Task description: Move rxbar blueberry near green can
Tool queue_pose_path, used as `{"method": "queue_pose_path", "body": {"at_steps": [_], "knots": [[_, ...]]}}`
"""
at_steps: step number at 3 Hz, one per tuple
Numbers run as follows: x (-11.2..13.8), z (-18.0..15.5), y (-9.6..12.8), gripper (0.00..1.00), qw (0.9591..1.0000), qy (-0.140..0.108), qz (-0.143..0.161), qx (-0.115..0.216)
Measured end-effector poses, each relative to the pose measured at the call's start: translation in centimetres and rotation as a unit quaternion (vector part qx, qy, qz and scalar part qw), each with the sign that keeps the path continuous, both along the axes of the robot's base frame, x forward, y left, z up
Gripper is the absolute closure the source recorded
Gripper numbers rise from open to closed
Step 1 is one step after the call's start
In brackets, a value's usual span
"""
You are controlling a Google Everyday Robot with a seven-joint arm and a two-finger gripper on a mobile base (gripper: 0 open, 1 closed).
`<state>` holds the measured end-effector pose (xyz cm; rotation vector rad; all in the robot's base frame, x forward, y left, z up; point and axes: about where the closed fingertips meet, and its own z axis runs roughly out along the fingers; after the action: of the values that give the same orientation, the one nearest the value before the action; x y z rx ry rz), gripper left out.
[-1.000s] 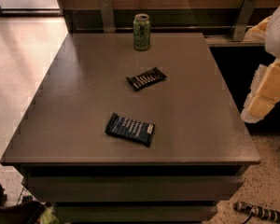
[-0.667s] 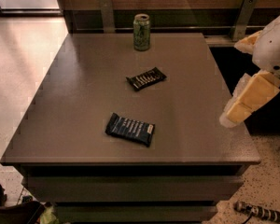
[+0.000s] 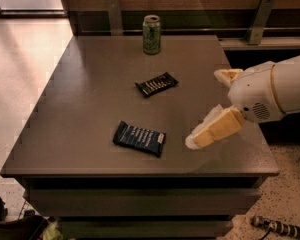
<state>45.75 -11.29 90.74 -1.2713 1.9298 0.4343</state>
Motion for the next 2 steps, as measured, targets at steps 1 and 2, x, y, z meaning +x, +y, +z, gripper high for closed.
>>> {"method": "queue_pose_path", "body": {"at_steps": [1,2], "knots": [[0.9,-0.9,3.3,0.00,0.9960,-0.039,0.003,0.080],[0.9,-0.8,5.1,0.00,0.9904,-0.067,0.009,0.121]]}}
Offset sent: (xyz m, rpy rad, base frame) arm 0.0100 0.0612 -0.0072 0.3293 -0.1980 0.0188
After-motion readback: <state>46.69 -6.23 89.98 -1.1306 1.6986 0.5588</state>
